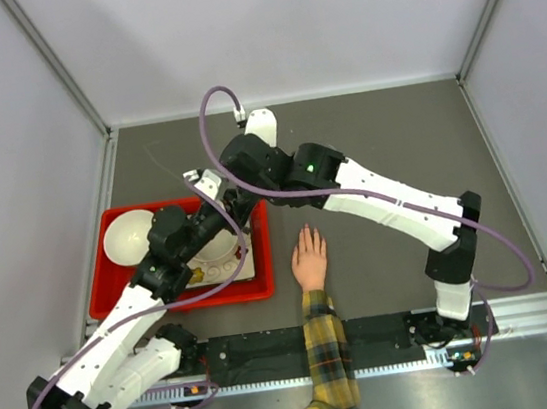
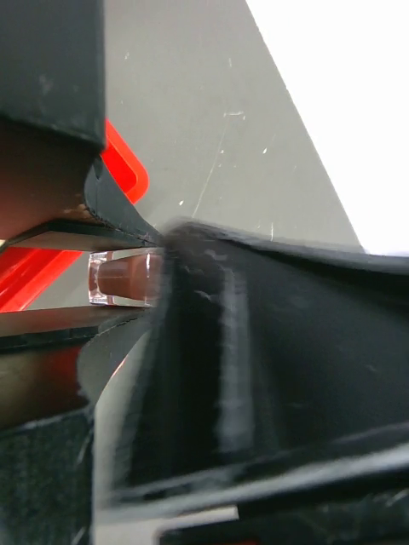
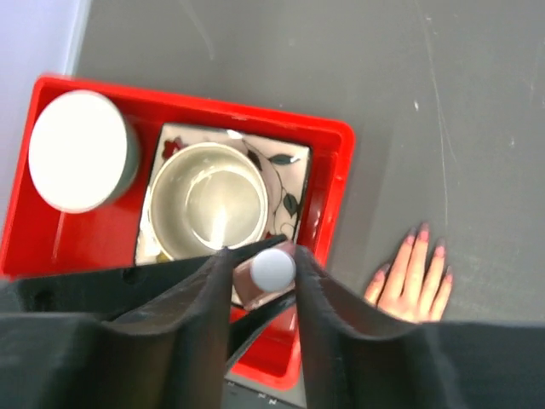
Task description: Paint the nails
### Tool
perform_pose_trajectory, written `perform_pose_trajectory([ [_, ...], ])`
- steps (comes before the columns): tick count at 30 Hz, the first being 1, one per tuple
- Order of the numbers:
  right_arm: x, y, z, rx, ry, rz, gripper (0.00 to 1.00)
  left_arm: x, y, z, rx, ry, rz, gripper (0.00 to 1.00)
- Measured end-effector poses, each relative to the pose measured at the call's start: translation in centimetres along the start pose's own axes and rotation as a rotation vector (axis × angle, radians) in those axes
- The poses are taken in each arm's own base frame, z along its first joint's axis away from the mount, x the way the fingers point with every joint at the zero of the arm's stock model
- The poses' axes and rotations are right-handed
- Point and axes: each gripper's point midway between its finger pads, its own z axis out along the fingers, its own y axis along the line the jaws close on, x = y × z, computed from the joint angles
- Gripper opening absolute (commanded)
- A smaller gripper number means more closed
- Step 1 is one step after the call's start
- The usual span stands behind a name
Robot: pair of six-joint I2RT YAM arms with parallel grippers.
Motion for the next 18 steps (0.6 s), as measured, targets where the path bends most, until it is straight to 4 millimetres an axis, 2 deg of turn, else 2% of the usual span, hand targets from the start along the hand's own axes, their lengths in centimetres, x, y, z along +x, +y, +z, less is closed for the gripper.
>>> perform_pose_trajectory([
  [3,-0.2,0.1,-0.6,-0.049,0.024,-0.063,0.69,-0.7,0.1,-0.2,-0.012,-0.024,-0.001,0.00],
  [6,-1.3,-0.2,-2.2,-0.124,0.044,-0.105,0.74,-1.9,-0.2,-0.1,0.002,-0.072,0.000,0.00],
  [9,-2.1,-1.0,-4.8,-0.223,0.058,-0.160,0.73,-2.4,-0.9,-0.1,0.041,-0.088,0.004,0.00],
  [12,-2.8,-3.1,-7.3,-0.316,0.065,-0.230,0.69,-2.7,-2.1,0.0,0.113,-0.090,0.009,0.00],
  [15,-3.5,-4.5,-9.7,-0.426,0.061,-0.329,0.63,-3.2,-4.3,0.0,0.244,-0.092,0.010,0.00],
  [18,-3.2,-4.4,-11.1,-0.516,0.063,-0.441,0.54,-3.3,-6.6,-0.4,0.383,-0.090,-0.010,0.00],
])
